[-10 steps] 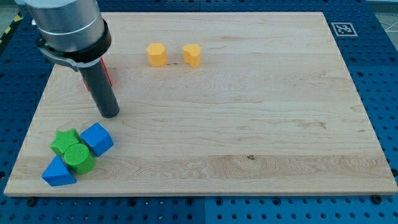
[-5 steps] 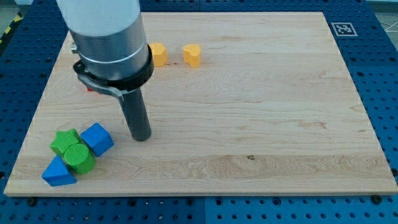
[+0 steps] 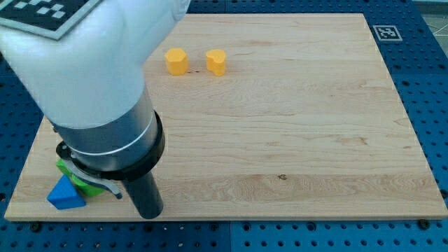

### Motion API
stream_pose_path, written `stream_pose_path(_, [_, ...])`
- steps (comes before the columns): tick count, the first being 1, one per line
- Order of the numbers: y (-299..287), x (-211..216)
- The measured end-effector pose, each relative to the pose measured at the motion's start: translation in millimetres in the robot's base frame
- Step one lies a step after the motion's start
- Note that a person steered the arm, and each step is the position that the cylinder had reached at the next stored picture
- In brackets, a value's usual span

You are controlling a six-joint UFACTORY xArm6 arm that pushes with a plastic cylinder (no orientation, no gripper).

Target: Slide the blue triangle slightly right

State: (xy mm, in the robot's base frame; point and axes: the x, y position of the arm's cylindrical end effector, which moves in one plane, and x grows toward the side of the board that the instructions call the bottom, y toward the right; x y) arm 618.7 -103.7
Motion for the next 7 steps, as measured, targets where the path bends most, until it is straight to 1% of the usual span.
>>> stream_pose_path(1, [10,-9])
stream_pose_path(2, [17,-64])
stream_pose_path(3, [1,-120])
stream_pose_path(4, [-54,-141])
stream_pose_path(5, [-131,-121])
stream_pose_path(6, [-198,-120])
stream_pose_path(7, [-201,-119])
